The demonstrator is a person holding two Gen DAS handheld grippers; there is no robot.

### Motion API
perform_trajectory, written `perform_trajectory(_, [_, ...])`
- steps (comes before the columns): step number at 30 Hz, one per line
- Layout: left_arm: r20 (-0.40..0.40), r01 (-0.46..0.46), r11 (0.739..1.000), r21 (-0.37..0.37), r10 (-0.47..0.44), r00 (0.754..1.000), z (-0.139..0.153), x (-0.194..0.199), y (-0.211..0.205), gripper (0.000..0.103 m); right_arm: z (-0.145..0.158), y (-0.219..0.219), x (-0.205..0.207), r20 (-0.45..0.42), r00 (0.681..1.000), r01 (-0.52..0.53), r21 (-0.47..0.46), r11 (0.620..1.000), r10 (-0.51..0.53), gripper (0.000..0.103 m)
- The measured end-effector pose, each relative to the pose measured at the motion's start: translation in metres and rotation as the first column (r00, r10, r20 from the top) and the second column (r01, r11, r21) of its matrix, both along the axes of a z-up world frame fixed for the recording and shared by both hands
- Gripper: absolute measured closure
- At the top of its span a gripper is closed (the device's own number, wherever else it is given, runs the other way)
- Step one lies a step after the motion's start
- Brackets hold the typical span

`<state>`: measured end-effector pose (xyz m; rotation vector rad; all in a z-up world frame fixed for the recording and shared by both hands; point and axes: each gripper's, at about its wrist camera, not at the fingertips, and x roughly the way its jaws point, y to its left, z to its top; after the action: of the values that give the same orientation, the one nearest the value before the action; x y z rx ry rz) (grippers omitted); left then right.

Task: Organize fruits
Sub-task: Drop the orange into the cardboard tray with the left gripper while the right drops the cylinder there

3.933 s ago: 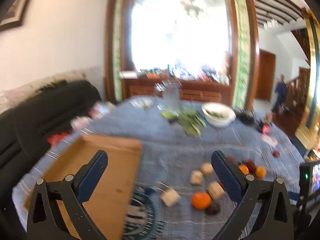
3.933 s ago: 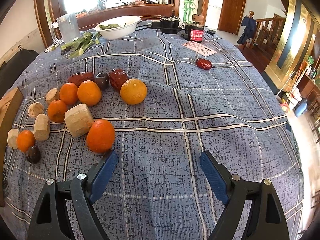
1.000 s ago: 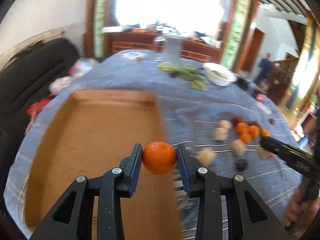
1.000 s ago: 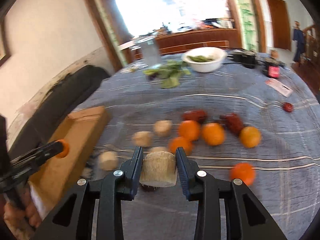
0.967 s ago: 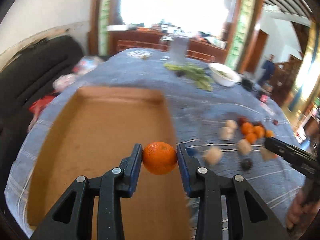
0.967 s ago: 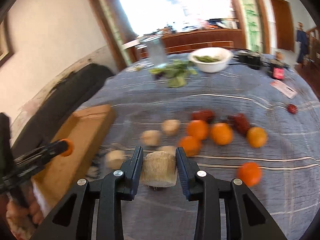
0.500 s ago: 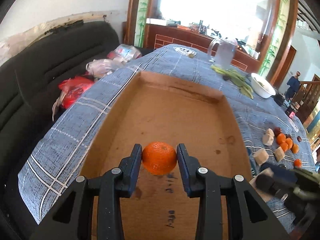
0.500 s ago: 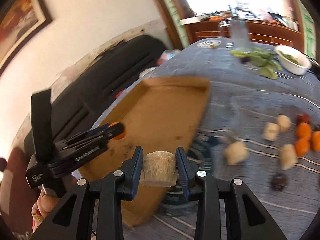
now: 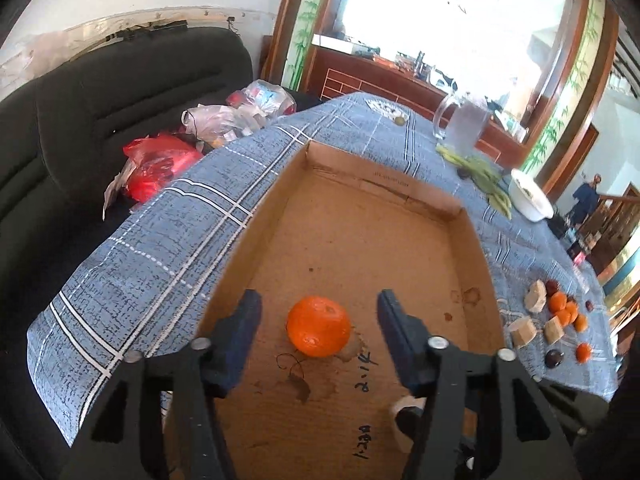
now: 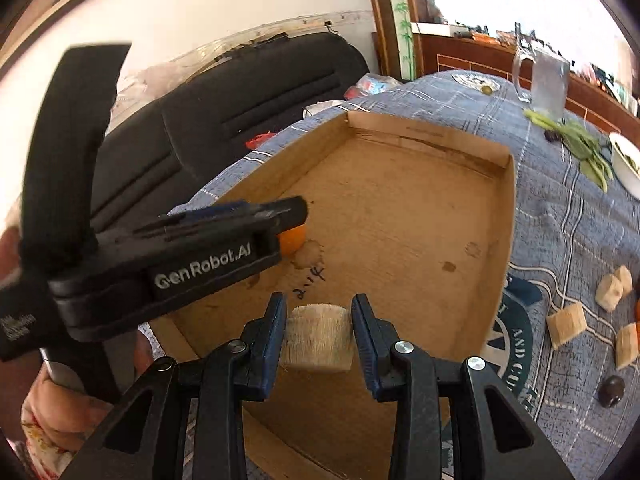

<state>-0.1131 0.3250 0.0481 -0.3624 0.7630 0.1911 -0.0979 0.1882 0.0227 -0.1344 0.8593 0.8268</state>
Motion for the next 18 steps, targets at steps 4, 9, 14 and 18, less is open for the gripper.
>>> perform_trajectory(4, [0.019, -0.026, 0.999, -0.034, 0.026, 0.999, 0.008, -0.005, 0.005, 0.031, 0.002, 0.001, -0.002, 0.008, 1.0, -0.001, 0.011, 1.0, 0.001, 0.065])
perform_trajectory(9, [0.035, -0.045, 0.998, -0.05, 0.047, 0.998, 0.015, -0.01, 0.007, 0.028, 0.009, -0.007, -0.005, 0.009, 1.0, 0.007, 0.035, 0.999, -0.007, 0.065])
perform_trajectory(14, [0.035, -0.033, 0.999, -0.027, 0.034, 0.999, 0.024, -0.011, -0.004, 0.027, 0.017, -0.02, -0.011, 0.021, 1.0, 0.014, 0.068, 0.998, -0.016, 0.064])
perform_trajectory(18, [0.039, -0.008, 1.0, 0.0, 0.008, 0.999, 0.031, -0.01, -0.018, 0.027, 0.024, -0.041, -0.013, 0.023, 0.999, 0.035, 0.101, 0.994, -0.038, 0.062])
